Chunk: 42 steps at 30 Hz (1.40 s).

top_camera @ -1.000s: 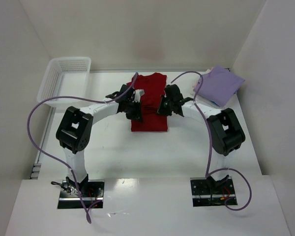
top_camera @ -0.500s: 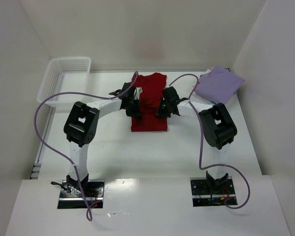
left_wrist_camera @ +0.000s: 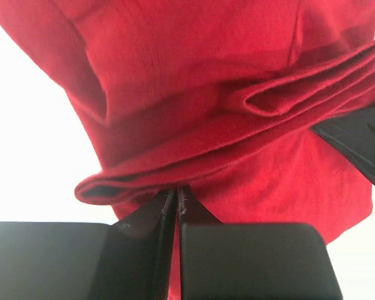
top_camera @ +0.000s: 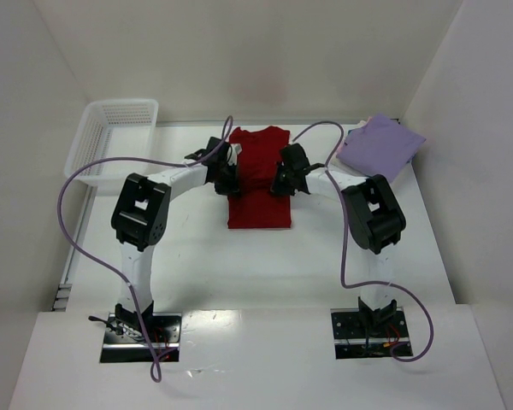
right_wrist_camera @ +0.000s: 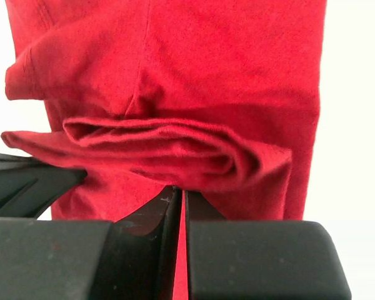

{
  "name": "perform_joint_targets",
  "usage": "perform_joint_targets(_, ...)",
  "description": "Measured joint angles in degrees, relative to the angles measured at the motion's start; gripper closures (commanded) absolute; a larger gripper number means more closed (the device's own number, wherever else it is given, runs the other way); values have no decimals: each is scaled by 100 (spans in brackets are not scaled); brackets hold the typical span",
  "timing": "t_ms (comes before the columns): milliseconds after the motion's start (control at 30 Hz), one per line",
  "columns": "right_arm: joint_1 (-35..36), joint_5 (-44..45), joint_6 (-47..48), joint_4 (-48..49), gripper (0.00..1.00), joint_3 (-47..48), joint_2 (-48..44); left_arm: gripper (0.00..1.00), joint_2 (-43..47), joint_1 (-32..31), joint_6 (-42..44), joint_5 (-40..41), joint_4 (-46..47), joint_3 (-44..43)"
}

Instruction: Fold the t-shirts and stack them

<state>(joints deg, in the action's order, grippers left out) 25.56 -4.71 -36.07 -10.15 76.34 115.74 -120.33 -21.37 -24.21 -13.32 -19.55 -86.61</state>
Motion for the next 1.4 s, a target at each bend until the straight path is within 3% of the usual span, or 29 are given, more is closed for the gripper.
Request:
perform_joint_targets(200,-101,87,31,7,90,177,120,86,-286,96,28,7,-33,-328)
perform_joint_targets(400,-177,136,101,4,86,457,291,61,-332,251,164,85,-57,-527)
perform_joint_targets(767,-442,267,192,74,84,745,557,58,-721,470,201,114,26,-999)
perform_joint_targets(900,-498,284,216,116,84,763,634,53,-774,481,317,155,26,-1064)
perform_joint_targets(1000,-525,282,243,133,84,763,636,42,-748,492,372,160,20,-1064)
perform_joint_targets(1233,-697,389,341,105,67,654,352,26,-101,538,619,306,-216,-741)
perform_joint_targets(1400,-815,474,415,2,50,197,-684,25,975,566,616,260,-240,-234)
